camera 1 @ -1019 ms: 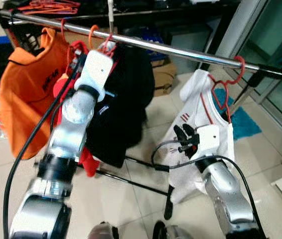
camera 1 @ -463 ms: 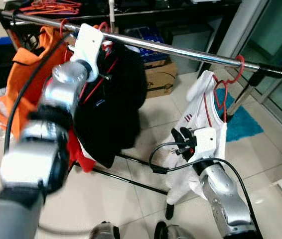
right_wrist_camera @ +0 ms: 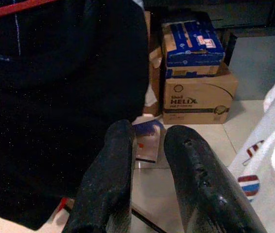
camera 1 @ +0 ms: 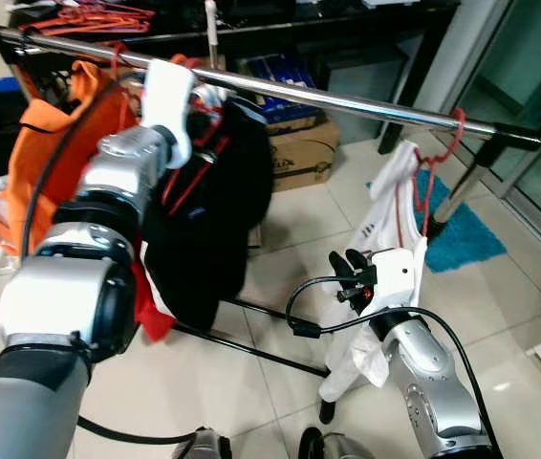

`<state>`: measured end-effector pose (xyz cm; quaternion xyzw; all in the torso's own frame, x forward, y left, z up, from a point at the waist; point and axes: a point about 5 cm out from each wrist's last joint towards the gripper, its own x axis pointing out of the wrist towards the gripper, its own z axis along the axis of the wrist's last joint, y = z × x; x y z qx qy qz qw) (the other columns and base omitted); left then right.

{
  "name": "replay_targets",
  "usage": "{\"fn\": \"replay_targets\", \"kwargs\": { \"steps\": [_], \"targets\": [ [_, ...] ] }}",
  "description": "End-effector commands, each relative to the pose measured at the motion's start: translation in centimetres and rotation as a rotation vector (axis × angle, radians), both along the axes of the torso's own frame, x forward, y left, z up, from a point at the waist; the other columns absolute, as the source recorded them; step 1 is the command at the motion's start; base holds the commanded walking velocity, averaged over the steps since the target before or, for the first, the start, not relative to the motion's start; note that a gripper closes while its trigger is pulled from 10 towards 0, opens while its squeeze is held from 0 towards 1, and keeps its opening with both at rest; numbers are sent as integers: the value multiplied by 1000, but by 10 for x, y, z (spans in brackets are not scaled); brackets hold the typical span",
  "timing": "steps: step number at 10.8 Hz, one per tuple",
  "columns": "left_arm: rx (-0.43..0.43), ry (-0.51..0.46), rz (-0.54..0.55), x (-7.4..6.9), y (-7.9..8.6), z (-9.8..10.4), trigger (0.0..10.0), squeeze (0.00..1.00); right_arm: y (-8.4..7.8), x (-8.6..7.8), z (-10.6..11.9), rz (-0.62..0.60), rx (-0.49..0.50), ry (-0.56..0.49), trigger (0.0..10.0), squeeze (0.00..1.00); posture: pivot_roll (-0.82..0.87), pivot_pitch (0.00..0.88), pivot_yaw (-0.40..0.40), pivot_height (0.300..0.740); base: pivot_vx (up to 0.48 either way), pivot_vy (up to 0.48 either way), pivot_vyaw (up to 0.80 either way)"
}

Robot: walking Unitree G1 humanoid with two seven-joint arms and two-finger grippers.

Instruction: Hang hanger

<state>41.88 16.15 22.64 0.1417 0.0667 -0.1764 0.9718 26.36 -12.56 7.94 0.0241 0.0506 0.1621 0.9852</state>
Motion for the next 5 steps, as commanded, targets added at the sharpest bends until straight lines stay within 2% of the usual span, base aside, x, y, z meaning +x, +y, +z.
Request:
{"fn": "replay_targets", "kwargs": {
  "steps": [1,2,3,4,5],
  "targets": [
    [86,69,-49,-6,-7,-29,10000,0,-1,0,2,0,-7,1,10000,0,29,97,2,740,0,0,0],
    [127,-5,-87,-5,-16,-22,10000,0,-1,1,1,1,-11,4,10000,0,32,100,0,740,0,0,0],
    [157,-17,-111,-5,-22,-22,10000,0,0,1,2,2,-13,5,10000,0,31,102,0,740,0,0,0],
    [242,-30,-144,-6,-30,-27,10000,0,0,2,2,5,-18,5,10000,0,25,107,7,740,0,0,0],
    [269,-27,-139,-6,-32,-30,10000,0,0,3,2,3,-20,5,10000,0,20,108,11,740,0,0,0]
  ]
}}
